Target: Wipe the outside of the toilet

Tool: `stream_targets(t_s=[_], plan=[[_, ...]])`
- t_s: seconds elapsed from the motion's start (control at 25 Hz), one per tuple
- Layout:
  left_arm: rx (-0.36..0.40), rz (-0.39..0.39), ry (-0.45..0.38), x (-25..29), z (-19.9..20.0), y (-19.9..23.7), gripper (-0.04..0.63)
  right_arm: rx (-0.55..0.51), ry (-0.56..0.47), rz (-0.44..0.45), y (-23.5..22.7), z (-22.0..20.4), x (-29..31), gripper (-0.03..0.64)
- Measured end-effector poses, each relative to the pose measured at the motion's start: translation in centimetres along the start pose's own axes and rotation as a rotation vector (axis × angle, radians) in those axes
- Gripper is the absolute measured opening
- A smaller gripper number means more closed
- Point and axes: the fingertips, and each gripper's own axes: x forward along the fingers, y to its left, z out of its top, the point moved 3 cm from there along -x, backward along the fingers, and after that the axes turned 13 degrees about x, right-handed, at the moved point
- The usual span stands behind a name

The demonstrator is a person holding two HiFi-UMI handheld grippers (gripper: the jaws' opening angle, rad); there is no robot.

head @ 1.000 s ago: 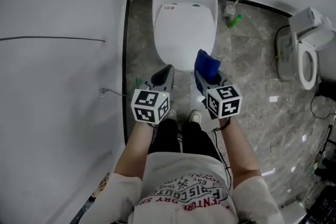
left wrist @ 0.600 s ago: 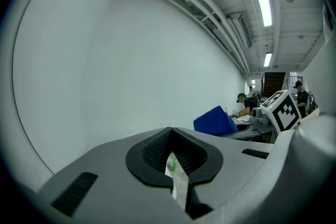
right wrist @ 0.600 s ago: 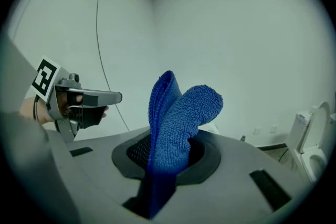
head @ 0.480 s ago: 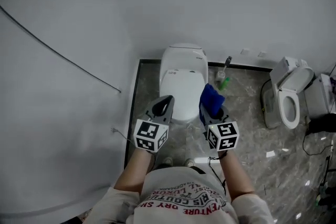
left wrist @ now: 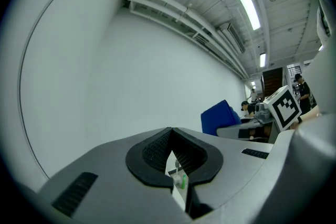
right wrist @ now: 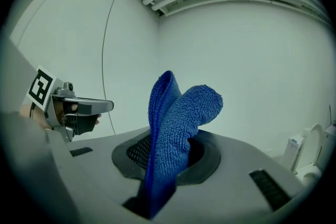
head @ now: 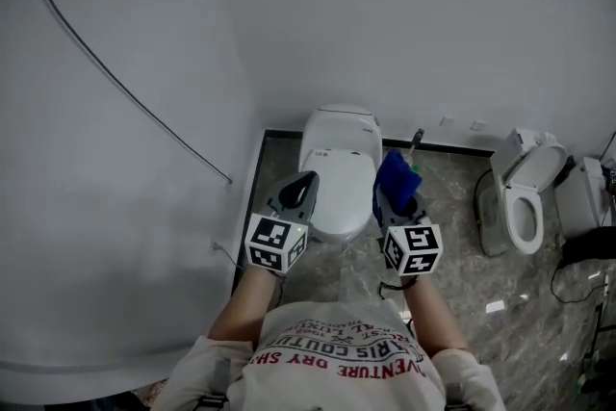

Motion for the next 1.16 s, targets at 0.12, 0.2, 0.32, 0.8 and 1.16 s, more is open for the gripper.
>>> stream_targets(t_s=[0.12, 0.2, 0.32, 0.8, 1.16], plan=[[0.0, 0.009, -0.011, -0.3, 0.7, 0.4, 0.008, -0.003, 0.009, 0.019, 0.3, 0.1, 0.1, 0.072], [0.011, 0.015, -0.018, -0.2, 1.3, 0.6, 0.008, -0.009, 0.007, 0.025, 0.2, 0.3, 0.2, 0.072], [0.034, 0.015, -0.024, -0.1, 2.0, 0.6, 0.008, -0.019, -0.005, 0.025, 0.1, 0.9, 0.0, 0.072], [0.032, 0.011, -0.001, 1.1, 1.6, 0.5, 0.008, -0.035, 0.029, 0.02, -0.7, 0.3, 0.8, 0.072], [0.018, -0.008, 0.031, 2.1, 0.4, -0.3, 0.008, -0.025, 0.063, 0.013, -1.3, -1.0, 1.0, 0.072]])
